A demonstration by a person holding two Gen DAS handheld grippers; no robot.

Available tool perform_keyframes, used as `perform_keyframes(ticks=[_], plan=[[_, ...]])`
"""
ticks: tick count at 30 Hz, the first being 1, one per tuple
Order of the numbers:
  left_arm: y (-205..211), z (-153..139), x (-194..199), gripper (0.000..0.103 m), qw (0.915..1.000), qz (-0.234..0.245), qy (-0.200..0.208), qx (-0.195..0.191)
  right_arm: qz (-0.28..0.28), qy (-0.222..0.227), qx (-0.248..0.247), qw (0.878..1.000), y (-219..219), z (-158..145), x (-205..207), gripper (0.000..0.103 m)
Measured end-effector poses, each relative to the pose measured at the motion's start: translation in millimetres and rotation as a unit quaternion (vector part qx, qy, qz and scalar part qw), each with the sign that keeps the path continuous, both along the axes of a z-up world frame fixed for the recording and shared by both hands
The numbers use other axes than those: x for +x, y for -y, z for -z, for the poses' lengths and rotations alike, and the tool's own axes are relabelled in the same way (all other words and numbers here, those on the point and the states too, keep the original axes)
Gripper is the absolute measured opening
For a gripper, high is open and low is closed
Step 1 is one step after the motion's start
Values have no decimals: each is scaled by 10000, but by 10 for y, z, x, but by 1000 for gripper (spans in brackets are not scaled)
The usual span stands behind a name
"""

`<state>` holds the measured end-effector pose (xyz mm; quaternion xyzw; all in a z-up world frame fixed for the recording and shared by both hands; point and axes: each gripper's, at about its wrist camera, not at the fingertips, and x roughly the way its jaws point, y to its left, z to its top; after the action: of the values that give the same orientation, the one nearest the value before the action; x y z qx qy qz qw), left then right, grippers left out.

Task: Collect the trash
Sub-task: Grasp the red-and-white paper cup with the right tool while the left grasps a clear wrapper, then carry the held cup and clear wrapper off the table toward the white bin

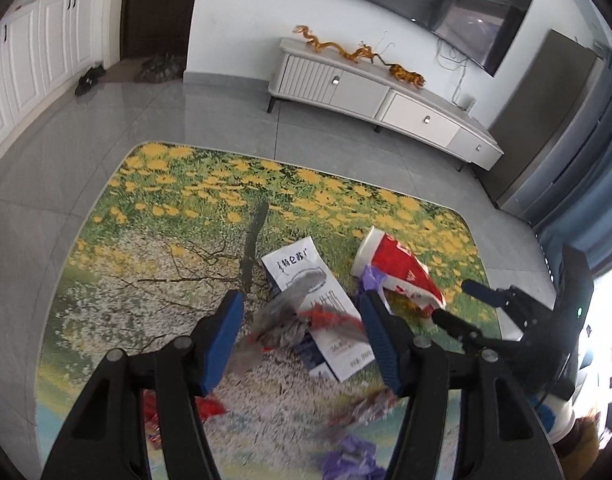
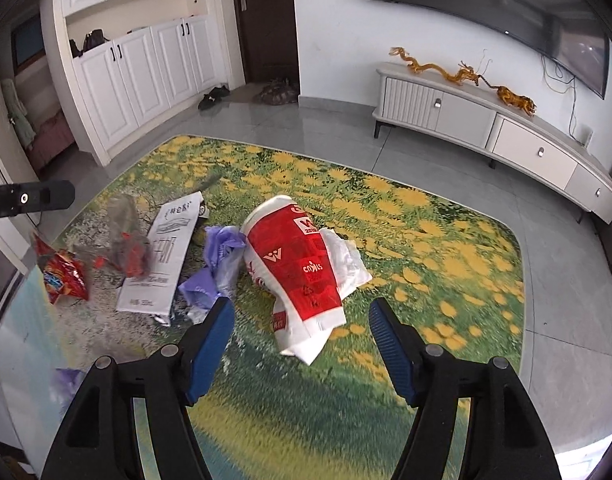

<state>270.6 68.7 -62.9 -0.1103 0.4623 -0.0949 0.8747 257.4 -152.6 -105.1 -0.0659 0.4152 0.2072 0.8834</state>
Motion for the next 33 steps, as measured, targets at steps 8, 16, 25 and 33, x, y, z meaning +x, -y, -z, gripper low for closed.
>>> perform_keyframes(ticks=[8, 16, 25, 33], plan=[[9, 191, 295, 59, 9989, -252, -382, -116, -77, -89, -93, 9999, -61, 116, 195, 68], [85, 358, 397, 57, 9981, -225, -557, 157, -177, -73, -257, 9995, -145, 198, 293, 69], [43, 529, 495, 26, 9964, -294, -792, 30, -255, -58, -415, 9988, -240, 271, 337, 67], [58, 507, 410, 0, 9977, -177, -644, -119, -339, -57, -512, 9981, -260, 320, 301, 44]])
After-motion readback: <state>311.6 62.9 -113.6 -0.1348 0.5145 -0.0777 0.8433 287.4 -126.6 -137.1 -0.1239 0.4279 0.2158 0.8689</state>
